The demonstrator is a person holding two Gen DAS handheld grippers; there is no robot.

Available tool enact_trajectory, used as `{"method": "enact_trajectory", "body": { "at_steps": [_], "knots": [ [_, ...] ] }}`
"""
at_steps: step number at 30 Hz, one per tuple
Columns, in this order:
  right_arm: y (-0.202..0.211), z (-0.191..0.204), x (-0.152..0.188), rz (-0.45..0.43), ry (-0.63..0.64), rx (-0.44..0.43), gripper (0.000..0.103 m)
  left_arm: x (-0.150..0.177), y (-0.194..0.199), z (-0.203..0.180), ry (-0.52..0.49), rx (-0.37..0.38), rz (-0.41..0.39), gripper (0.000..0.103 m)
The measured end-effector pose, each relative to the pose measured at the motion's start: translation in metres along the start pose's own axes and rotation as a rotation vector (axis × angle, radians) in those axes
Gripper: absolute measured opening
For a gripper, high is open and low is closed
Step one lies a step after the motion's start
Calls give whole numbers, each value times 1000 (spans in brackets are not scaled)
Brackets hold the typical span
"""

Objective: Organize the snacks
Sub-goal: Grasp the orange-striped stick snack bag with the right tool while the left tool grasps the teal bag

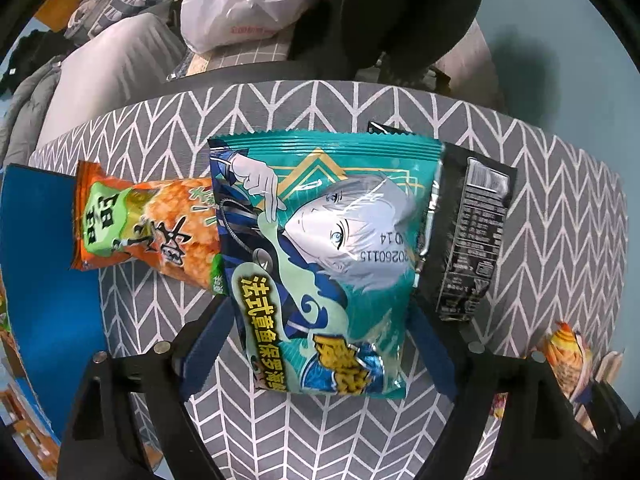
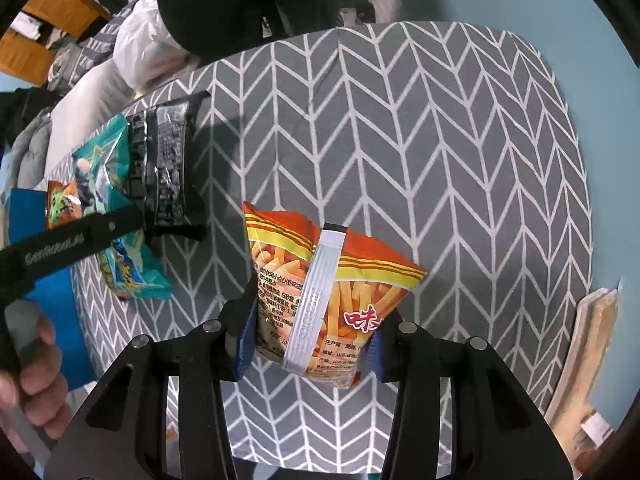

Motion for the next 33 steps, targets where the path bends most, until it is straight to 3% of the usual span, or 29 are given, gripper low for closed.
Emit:
{"method": "enact_trajectory", "body": {
  "at_steps": [4,9,25,26,27,33],
  "knots": [
    [1,-3,10,17,11,-6,43,2,0,1,5,8,-22,88],
    [-2,4,12,27,29,-18,43,11,8,5,0,34,-41,55],
    [6,45,26,8,114,-45,43,53,47,18,-33,104,-61,45],
    [8,48,28,6,123,-44,43,57,50,19,-40,111,-63,25],
    [9,53,29,4,131,-42,43,62,52,21,-51,114,-51,16],
    [19,77,38,-8,187,-39,43,88,55,36,-59,118,-33,16]
  ]
}}
Point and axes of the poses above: each gripper's, at about its wrist camera, not at the fingertips, and y roughly against the way its jaws point, z to its left, x to its underside, the point moved 6 cm from there along -y, roughly the way its jaws point, and after that the axes turned 6 degrees about -z, right-handed, at the moved point
